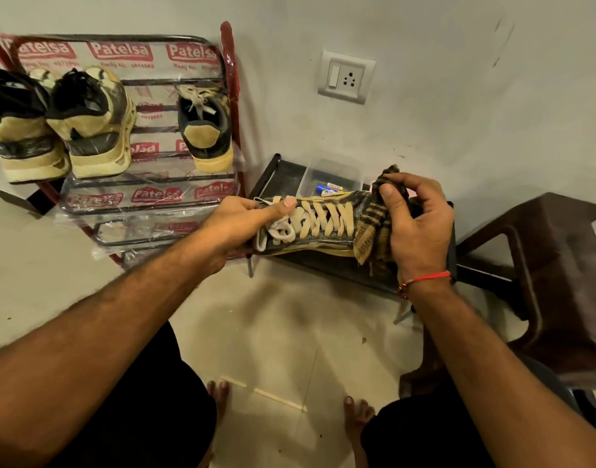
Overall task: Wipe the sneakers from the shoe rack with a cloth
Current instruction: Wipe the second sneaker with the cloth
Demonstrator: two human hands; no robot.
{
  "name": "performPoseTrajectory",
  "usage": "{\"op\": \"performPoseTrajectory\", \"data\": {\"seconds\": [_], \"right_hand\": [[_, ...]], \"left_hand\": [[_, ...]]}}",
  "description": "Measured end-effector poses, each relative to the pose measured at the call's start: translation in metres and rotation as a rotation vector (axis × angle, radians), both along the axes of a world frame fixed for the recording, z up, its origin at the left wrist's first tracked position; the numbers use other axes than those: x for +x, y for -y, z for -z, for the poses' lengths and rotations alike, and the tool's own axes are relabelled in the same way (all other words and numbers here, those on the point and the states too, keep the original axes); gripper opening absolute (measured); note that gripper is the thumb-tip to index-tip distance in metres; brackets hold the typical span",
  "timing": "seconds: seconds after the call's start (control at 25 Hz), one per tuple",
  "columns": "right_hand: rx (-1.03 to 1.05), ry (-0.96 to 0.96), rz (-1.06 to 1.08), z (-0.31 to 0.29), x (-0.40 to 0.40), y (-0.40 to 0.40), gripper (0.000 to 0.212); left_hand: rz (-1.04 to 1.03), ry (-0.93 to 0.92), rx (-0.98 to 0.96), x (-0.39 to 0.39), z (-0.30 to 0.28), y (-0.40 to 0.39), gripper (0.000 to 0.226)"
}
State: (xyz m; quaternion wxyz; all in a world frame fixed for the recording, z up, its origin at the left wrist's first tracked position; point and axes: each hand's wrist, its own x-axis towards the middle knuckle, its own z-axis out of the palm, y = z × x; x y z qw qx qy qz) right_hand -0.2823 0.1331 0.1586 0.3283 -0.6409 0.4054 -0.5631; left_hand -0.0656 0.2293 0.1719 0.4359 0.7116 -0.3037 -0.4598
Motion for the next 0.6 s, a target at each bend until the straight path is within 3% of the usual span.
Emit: {"op": "performPoseTrajectory", "data": {"seconds": [0.04, 0.16, 0.24, 0.32, 0.4, 0.6], "right_hand": [[0.006, -0.007, 0.006, 0.002, -0.001, 0.003, 0.014], [0.136, 0.089, 0.017, 0.002, -0.010, 0.019, 0.015], [0.178, 0.136, 0.027, 0.000, -0.016, 0.026, 0.013], [0.182, 0.145, 0.025, -0.004, -0.016, 0.027, 0.012], [0.216, 0.173, 0.009, -0.004, -0.017, 0.029, 0.015], [0.371, 0.284, 0.021, -0.001, -0.021, 0.041, 0.012]], "left_hand": [[0.044, 0.097, -0.071, -0.004, 0.003, -0.001, 0.055], [0.234, 0.760, -0.254, 0.001, 0.017, 0.001, 0.070], [0.373, 1.055, -0.359, 0.010, 0.023, 0.006, 0.071], [0.482, 1.099, -0.438, 0.018, 0.027, 0.009, 0.077], [0.521, 1.017, -0.504, 0.019, 0.032, 0.011, 0.077], [0.351, 0.935, -0.630, -0.003, 0.046, 0.012, 0.067]]}}
